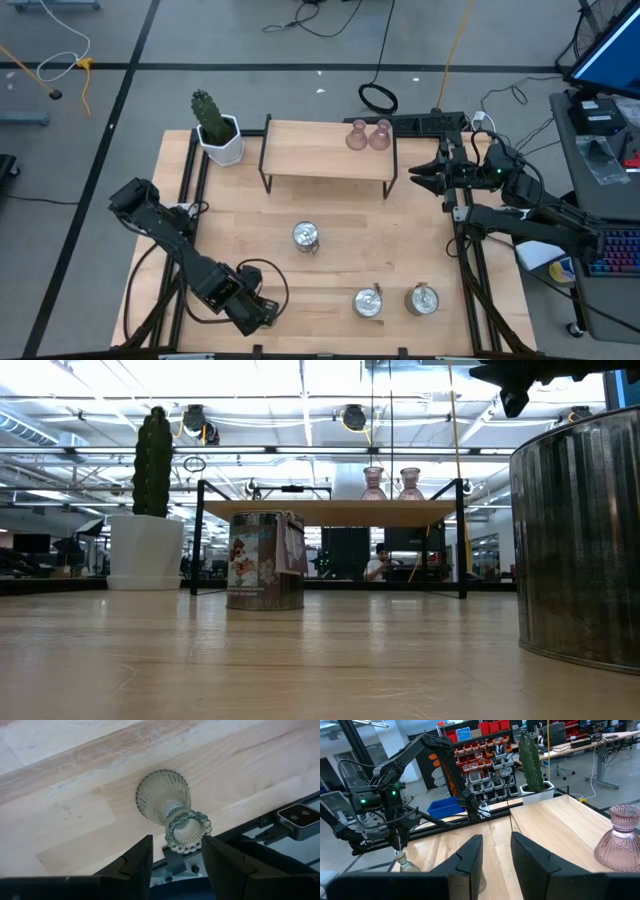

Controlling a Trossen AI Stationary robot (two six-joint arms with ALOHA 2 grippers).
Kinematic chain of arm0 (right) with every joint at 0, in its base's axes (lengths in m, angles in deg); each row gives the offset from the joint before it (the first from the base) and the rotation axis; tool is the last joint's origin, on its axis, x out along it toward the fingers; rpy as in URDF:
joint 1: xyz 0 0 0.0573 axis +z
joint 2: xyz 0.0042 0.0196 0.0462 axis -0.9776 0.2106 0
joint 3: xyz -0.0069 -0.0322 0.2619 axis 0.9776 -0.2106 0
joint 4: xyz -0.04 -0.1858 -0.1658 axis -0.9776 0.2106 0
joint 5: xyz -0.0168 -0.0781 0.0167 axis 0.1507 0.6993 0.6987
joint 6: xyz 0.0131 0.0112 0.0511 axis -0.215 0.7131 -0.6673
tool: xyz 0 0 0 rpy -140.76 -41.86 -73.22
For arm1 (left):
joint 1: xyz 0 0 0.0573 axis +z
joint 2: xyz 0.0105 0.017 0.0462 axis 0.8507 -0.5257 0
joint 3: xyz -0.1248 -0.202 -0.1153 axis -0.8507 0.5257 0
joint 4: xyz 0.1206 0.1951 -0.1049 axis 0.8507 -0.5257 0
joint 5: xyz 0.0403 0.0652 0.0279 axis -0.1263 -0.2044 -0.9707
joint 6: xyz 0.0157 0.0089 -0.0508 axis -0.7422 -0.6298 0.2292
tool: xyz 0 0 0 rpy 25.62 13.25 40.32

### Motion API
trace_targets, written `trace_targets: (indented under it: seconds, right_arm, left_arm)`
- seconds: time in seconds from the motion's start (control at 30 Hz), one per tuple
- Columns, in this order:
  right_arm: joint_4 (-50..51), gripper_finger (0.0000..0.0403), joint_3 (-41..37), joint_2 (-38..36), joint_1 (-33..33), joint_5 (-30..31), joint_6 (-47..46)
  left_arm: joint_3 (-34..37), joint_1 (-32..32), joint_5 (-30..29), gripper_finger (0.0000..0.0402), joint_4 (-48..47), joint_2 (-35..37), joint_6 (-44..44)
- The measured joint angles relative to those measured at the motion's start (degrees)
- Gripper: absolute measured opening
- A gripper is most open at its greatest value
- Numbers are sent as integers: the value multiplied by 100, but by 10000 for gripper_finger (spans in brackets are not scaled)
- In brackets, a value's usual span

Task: Pick & Place candle stick holders
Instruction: Put the green candle holder on the shelf

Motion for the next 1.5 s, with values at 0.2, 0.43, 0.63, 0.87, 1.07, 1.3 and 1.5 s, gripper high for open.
trace_targets:
  seconds: [0.2, 0.43, 0.63, 0.87, 1.07, 1.3, 1.5]
  right_arm:
    - [1, 93, 0, 0, 0, -2, 0]
    - [2, 93, 0, 0, -2, -1, 8]
    - [2, 93, -2, 1, -2, 0, 17]
    - [2, 93, -2, 0, -2, 0, 17]
    - [2, 93, -2, 0, -2, 0, 17]
    - [2, 93, -2, 0, -2, 0, 2]
    - [2, 93, -2, 0, -2, 0, 0]
  left_arm:
    - [0, 0, 0, 168, 8, 0, 11]
    - [0, 13, 113, 168, 109, -197, 21]
    - [0, 11, 208, 168, 331, -475, 36]
    - [0, 48, 306, 146, 327, -523, -42]
    - [34, 55, 270, 81, 320, -522, -139]
    - [391, 55, 267, 49, 952, -483, -224]
    - [500, 65, 267, 45, 1057, -483, -120]
